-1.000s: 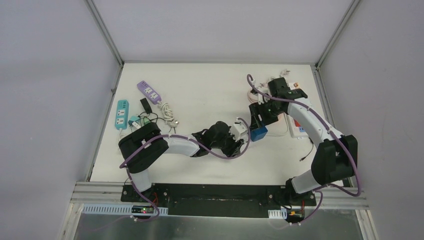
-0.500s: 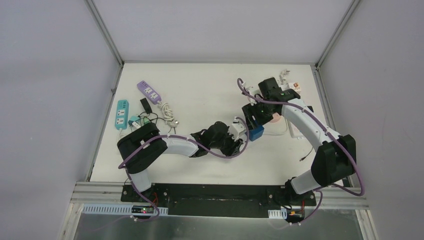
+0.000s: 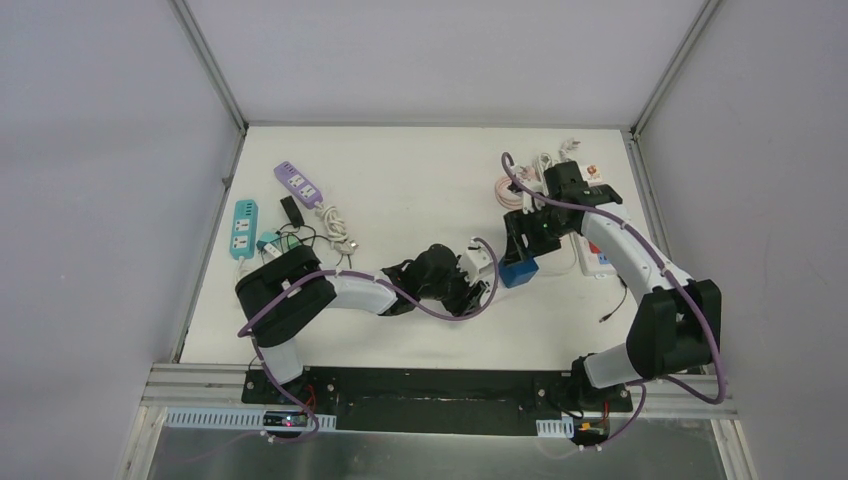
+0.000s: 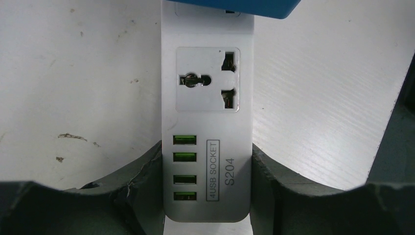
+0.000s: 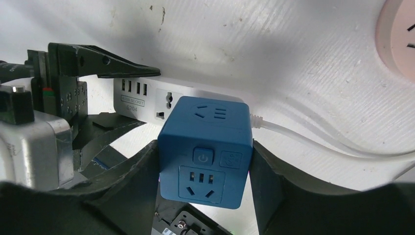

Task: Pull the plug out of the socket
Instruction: Remove the plug from the socket.

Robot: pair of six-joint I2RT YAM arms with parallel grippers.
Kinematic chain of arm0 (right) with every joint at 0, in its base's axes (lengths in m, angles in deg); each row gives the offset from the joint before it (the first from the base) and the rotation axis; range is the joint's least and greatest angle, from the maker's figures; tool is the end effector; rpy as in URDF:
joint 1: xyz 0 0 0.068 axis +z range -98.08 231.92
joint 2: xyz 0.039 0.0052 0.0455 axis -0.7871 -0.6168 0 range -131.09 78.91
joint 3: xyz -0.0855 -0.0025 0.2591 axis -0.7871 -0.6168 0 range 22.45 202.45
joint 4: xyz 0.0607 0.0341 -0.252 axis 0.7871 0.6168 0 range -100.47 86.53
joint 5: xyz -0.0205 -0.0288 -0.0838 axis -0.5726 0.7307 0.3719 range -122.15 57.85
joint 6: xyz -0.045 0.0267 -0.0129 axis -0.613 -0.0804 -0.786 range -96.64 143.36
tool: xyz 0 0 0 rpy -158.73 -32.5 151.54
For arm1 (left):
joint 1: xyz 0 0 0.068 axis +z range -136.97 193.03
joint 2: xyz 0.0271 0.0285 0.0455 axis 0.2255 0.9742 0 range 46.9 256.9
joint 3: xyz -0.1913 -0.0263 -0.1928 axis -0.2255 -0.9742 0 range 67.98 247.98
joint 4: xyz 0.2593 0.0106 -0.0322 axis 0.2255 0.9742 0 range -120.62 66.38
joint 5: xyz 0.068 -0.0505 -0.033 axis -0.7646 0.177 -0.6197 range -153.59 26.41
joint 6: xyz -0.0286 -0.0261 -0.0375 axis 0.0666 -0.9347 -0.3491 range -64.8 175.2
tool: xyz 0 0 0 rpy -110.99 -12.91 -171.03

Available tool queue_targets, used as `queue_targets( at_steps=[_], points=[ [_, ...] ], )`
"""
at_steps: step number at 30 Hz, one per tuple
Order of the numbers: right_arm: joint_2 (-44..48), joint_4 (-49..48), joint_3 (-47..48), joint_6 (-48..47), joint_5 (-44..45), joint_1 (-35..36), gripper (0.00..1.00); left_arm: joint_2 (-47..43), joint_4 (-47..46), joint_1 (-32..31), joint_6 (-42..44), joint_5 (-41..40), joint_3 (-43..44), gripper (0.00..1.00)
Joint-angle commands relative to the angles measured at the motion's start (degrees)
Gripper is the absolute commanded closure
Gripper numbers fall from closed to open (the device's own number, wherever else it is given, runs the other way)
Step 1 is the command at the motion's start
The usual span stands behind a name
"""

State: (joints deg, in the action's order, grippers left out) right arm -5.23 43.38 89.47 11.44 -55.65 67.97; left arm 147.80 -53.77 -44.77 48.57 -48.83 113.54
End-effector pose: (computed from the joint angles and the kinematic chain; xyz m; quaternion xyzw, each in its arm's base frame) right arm 0.2648 0.0909 0.2605 -0.2661 0.9288 0.2066 0.1545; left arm 0.1790 -0.3013 0.1475 0.4310 0.7562 -0.3506 0.3456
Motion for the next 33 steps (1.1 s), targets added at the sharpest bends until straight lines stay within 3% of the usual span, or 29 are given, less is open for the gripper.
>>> queue_targets(
  at_steps=[1,10,14,21,28,33],
  points=[
    [4.41,2.13,-0.31,-0.1,-4.18,-0.94,1.0,2.27,4.24,0.02,-1.67,1.35,-0.24,1.0],
    [-0.71,3.71,6.32,1.75,-7.28,10.35,1.0,3.37,4.43,0.04,-4.52,2.81,0.39,1.0],
    [-0.18,3.7,6.1,1.08,-5.09,9.94,1.0,3.42,4.57,-0.04,-5.24,2.3,-0.07,1.0],
    [4.57,3.28,1.32,-0.79,-1.52,0.63,1.0,4.46,7.54,-0.03,-4.03,3.05,2.19,1.0],
    [3.4,4.01,4.9,0.81,-4.49,0.54,1.0,6.58,12.52,0.06,-1.51,5.22,6.64,1.0],
    [-0.34,5.15,9.71,1.53,-5.89,4.87,1.0,7.09,13.03,0.18,-1.57,5.36,7.15,1.0]
  ],
)
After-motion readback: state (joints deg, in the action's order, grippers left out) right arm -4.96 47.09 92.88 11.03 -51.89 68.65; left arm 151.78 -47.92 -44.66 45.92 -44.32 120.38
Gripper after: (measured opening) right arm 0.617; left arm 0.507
